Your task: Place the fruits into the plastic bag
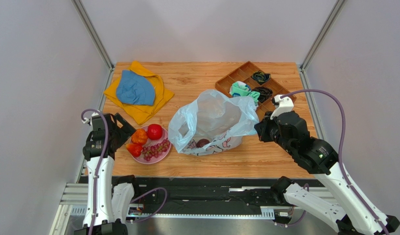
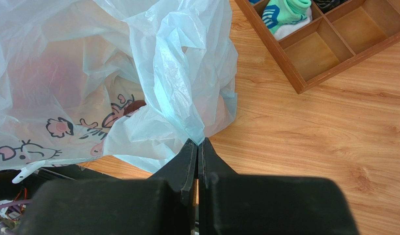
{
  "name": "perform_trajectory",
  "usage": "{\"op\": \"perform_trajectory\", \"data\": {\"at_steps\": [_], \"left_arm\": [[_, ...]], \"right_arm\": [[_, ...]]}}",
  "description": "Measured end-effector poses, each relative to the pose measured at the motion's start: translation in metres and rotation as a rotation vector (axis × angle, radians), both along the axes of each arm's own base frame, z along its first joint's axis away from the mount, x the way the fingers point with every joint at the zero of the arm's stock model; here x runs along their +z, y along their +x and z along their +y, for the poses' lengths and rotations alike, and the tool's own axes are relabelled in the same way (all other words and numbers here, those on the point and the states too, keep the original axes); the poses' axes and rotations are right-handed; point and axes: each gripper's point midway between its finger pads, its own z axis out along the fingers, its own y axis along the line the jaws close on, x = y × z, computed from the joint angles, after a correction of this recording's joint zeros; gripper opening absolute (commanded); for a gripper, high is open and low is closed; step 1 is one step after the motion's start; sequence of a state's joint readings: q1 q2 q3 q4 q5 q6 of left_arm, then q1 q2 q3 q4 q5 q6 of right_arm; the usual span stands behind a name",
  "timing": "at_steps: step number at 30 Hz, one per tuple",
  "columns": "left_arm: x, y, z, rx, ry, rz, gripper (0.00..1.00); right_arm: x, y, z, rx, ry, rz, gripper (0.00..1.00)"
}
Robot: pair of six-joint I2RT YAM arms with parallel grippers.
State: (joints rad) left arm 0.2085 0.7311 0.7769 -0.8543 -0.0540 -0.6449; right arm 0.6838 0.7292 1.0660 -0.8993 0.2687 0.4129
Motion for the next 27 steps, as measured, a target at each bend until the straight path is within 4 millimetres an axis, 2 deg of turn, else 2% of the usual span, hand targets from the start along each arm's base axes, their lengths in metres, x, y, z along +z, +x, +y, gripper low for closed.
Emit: {"op": "perform_trajectory", "data": {"at_steps": [3,6,10,15,27], "left_arm": [[-0.008,-0.003,0.003,0.062,-0.036,0.033,0.99],[-0.025,-0.008,0.003,0.109,-0.082,0.081,0.99],[-0.050,-0.017,-0.002,0.155,-0.151,0.151,0.99],[-0.070,-0.024,-0.009,0.198,-0.229,0.194,0.98],[-0.087,-0.026,-0.014,0.260,-0.308,0.202,0.94]], "right_arm": [[0.000,0.000,0.000,0.003,-0.002,-0.001,0.00],[0.000,0.000,0.000,0.006,-0.006,-0.004,0.00],[0.001,-0.001,-0.001,0.008,-0.003,-0.011,0.00],[0.004,-0.002,-0.002,0.010,0.002,-0.024,0.00],[0.005,-0.004,-0.004,0.010,0.008,-0.033,0.00]]}}
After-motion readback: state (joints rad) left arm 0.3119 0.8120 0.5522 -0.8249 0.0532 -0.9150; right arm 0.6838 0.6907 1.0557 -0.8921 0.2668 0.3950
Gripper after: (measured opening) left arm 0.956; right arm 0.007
